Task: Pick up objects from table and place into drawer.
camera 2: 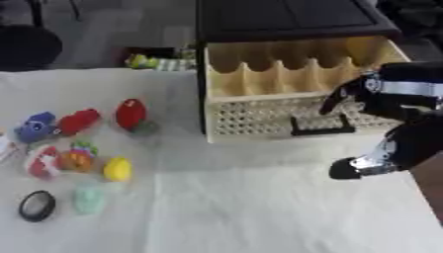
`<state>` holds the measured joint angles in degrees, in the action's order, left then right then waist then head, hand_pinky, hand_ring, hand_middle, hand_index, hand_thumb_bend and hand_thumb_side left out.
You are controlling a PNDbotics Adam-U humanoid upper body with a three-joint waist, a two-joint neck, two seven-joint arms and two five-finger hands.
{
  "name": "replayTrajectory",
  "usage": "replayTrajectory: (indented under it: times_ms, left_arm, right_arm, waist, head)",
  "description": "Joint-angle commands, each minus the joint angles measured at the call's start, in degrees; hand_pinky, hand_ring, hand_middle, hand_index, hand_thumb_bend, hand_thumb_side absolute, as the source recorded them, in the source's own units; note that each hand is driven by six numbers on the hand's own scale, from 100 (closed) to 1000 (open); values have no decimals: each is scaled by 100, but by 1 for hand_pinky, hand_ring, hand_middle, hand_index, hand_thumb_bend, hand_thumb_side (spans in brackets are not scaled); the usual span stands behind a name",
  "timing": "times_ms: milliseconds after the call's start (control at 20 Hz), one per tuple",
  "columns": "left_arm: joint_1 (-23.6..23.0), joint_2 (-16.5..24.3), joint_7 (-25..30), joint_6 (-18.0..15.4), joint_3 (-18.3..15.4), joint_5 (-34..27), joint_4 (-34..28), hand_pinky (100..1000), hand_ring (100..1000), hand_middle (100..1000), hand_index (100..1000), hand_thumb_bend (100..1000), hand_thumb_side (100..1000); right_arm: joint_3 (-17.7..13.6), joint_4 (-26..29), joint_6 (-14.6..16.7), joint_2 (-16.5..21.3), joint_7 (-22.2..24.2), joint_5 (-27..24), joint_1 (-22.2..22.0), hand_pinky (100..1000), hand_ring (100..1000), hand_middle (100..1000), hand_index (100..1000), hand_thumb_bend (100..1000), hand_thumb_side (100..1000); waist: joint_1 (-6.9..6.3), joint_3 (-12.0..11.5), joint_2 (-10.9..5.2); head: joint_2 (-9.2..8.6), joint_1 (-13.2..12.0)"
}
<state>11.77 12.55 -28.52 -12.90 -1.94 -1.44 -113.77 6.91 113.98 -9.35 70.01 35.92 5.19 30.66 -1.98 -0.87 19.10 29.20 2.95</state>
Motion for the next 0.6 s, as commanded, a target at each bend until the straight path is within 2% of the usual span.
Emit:
replayTrajectory:
  times_ms: [50,350,600]
  left_arm:
    - [36,85,-5,-27,-50,22,-82,411,465,510,729,100,925]
    - [51,108,-33,-57,-69,36,-82,412,466,511,728,100,922]
    - [48,89,-34,-56,-63,34,-82,411,466,510,728,100,922]
  right_arm:
    - [-349,62,103,141,-278,-113,9,100,100,100,826,608,593]
    - [-830,62,242,-258,-1037,-390,-17,100,100,100,774,505,680]
    - [-895,62,177,-445,-1346,-488,-119,100,100,100,768,505,686]
  waist:
    - [8,18,-101]
    - [-30,58,-100]
    - [-61,70,-96]
  head:
    - [47,-133]
    - [106,-263]
    - [123,-280]
